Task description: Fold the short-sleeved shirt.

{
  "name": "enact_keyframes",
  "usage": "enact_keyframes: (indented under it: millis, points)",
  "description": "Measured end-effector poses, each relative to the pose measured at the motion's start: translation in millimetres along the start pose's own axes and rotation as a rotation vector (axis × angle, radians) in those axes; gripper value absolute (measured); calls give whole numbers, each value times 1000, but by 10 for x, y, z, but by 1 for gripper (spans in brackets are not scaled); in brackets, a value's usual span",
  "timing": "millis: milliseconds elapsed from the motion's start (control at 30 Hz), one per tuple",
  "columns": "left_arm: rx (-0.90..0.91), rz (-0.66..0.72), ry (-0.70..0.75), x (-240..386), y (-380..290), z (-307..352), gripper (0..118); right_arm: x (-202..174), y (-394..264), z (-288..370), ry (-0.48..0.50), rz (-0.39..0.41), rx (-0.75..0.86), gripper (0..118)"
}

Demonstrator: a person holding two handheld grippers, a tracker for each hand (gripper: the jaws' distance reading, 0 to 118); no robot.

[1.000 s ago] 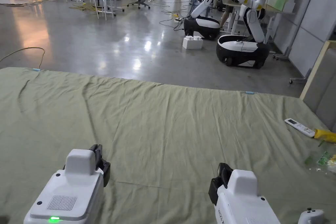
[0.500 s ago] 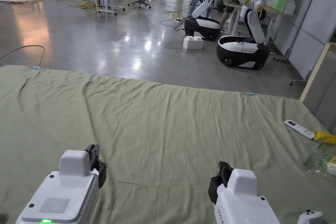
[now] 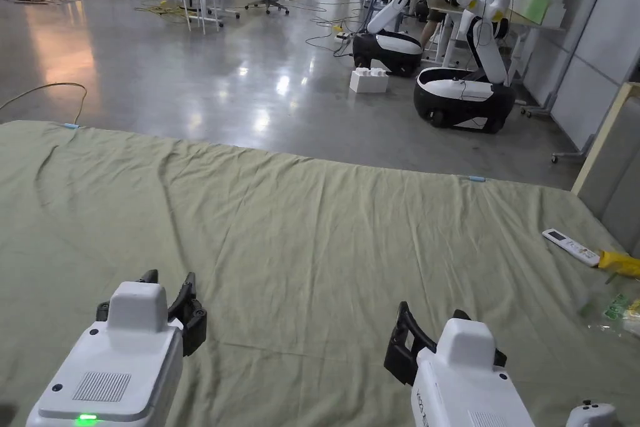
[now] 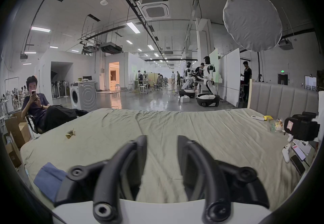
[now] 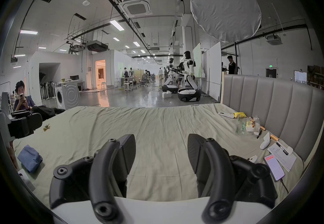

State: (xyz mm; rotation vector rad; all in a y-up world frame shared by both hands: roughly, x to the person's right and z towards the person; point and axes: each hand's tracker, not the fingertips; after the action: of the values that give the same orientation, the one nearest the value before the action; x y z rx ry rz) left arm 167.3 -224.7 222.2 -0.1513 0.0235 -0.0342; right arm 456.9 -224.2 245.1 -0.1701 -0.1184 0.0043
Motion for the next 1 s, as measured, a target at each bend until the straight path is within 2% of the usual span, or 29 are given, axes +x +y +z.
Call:
enact_keyframes:
  millis: [67, 167, 267, 333, 433, 533, 700, 800, 900, 1000]
  points:
    - [7, 2, 16, -15, 1, 2, 62, 1, 1, -10, -17, -9, -6, 86]
    - [11, -4, 38, -27, 7, -5, 70, 24, -4, -10, -20, -21, -3, 103]
    - [1, -19, 39, -46, 16, -13, 84, 32, 0, -1, -28, -21, 4, 114]
    - [8, -25, 34, -57, 10, -1, 93, 32, 4, 7, -26, -15, 14, 115]
    - [18, -26, 29, -53, 11, 7, 100, 45, 19, 9, -8, -13, 23, 117]
    - [14, -15, 14, -60, 18, 4, 101, 66, 33, -1, 18, -25, 14, 118]
    - [-20, 21, -43, -81, 65, -35, 108, 17, 54, -21, -5, -20, 11, 118]
    - [-27, 42, -45, -91, 81, -52, 108, 5, 87, -41, -8, -34, -12, 118]
    - [-27, 46, -33, -85, 100, -58, 108, -40, 103, -71, -48, -7, -37, 118]
    - [-23, 55, -31, -89, 116, -63, 108, -34, 92, -90, -22, -19, -47, 118]
